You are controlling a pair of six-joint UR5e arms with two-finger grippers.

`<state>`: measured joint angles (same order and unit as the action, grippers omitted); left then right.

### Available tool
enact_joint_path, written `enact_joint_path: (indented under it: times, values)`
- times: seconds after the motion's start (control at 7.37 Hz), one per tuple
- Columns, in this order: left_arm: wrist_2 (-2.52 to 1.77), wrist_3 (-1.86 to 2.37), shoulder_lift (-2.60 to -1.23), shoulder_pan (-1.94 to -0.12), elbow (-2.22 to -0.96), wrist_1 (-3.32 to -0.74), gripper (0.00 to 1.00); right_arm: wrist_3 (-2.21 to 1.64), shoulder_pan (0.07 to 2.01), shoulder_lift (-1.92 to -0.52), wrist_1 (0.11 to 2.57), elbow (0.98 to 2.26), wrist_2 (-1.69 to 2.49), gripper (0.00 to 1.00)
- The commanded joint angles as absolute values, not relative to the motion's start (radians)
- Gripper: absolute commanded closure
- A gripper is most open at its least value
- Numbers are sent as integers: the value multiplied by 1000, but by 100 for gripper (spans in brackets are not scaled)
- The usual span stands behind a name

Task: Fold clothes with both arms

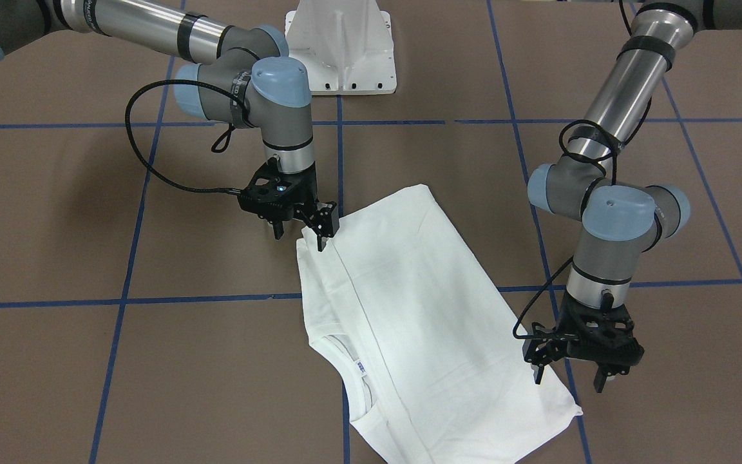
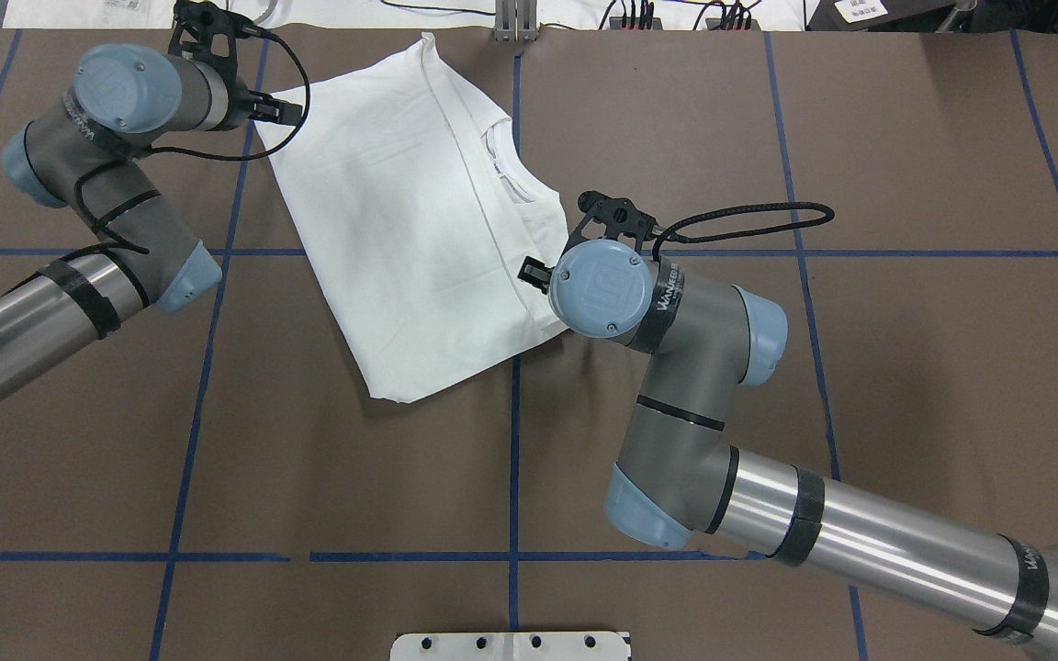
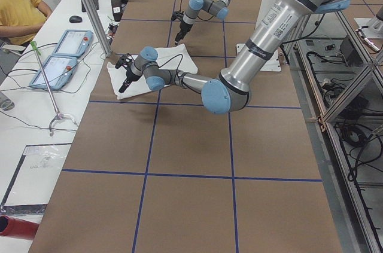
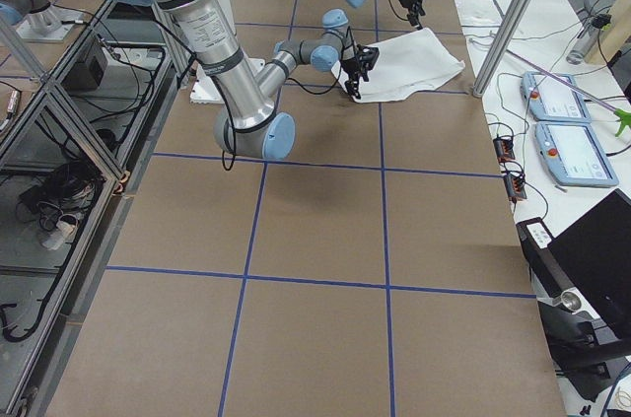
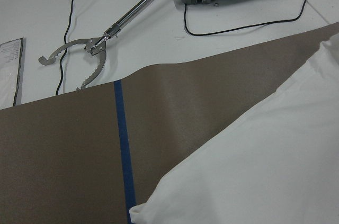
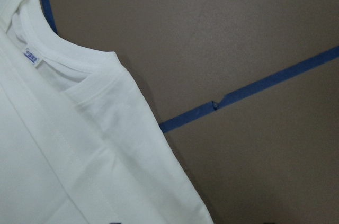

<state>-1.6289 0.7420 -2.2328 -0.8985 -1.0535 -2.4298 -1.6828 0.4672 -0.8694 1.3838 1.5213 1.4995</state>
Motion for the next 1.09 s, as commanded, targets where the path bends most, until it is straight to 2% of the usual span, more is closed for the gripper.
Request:
enact_joint_path:
  times: [0.0, 0.27, 0.41, 0.54, 0.68, 0.95]
  values:
    - [-1629, 749, -2230, -897, -1058, -2431, 0, -1718, 443, -874, 1384, 1508, 1485, 13]
    - [-1629, 752, -2229, -897, -1065, -2430, 0, -1718, 437, -868, 1378, 1480, 1461, 18]
    - [-1629, 752, -2229, -897, -1065, -2430, 0, -1717, 433, -865, 1376, 1479, 1448, 32]
    - [-1628, 752, -2229, -897, -1065, -2430, 0, -1713, 433, -864, 1376, 1477, 1442, 60]
    - [-1629, 752, -2223, -897, -1068, -2430, 0, -1710, 433, -861, 1376, 1477, 1440, 100]
    - [-1629, 752, -2221, -897, -1074, -2430, 0, -1701, 434, -862, 1378, 1480, 1440, 100]
